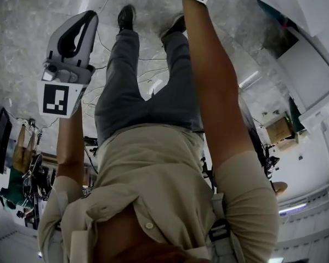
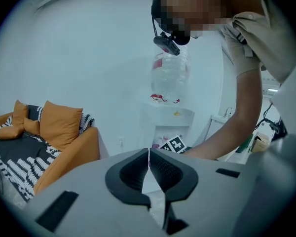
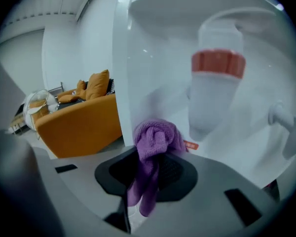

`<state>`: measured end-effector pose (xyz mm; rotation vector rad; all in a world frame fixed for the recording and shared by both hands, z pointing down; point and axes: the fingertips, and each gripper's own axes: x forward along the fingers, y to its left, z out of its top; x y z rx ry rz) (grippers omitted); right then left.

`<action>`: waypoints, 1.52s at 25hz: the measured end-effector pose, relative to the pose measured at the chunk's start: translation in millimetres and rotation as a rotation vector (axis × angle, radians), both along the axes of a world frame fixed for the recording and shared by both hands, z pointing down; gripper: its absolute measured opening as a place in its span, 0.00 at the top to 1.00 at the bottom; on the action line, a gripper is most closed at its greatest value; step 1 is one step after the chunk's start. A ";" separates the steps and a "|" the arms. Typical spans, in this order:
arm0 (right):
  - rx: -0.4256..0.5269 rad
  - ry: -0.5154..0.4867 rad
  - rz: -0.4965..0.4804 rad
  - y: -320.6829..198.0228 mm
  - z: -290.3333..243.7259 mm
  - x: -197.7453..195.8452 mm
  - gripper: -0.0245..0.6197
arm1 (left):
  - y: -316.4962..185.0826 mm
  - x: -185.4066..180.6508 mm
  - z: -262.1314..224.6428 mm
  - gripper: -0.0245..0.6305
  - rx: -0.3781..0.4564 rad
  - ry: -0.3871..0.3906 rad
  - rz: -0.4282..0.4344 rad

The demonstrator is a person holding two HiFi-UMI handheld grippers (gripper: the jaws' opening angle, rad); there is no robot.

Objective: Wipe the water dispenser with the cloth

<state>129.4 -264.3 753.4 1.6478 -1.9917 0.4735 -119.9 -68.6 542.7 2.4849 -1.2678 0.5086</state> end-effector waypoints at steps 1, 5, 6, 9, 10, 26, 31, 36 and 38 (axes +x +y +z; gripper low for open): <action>-0.013 0.002 0.017 1.5 5.4 6.2 0.84 | -0.6 -0.3 1.2 0.92 0.000 0.003 0.000; -0.072 0.022 0.111 12.5 27.7 41.9 0.82 | -7.3 11.3 0.0 0.92 0.015 0.029 0.011; -0.090 0.033 0.146 18.0 33.6 56.7 0.82 | -8.5 13.8 -0.5 0.92 0.018 0.035 0.016; -0.161 0.095 0.276 45.8 54.1 122.3 0.82 | -13.3 19.6 3.2 0.92 0.020 0.049 0.031; -0.176 0.125 0.281 52.8 59.5 138.0 0.83 | -15.5 22.5 6.3 0.92 0.019 0.054 0.032; -0.086 0.054 -0.082 34.7 105.5 -51.2 0.83 | -10.9 -9.2 68.2 0.92 -0.016 0.025 -0.006; -0.091 0.127 -0.100 50.7 113.0 -24.1 0.82 | -38.2 0.4 105.2 0.92 0.041 -0.042 -0.028; -0.028 0.227 -0.155 73.7 117.3 30.0 0.82 | -73.8 56.5 184.8 0.92 -0.048 -0.049 -0.010; -0.011 0.246 -0.125 80.8 117.1 59.1 0.82 | -87.6 84.4 208.1 0.92 -0.068 -0.017 0.006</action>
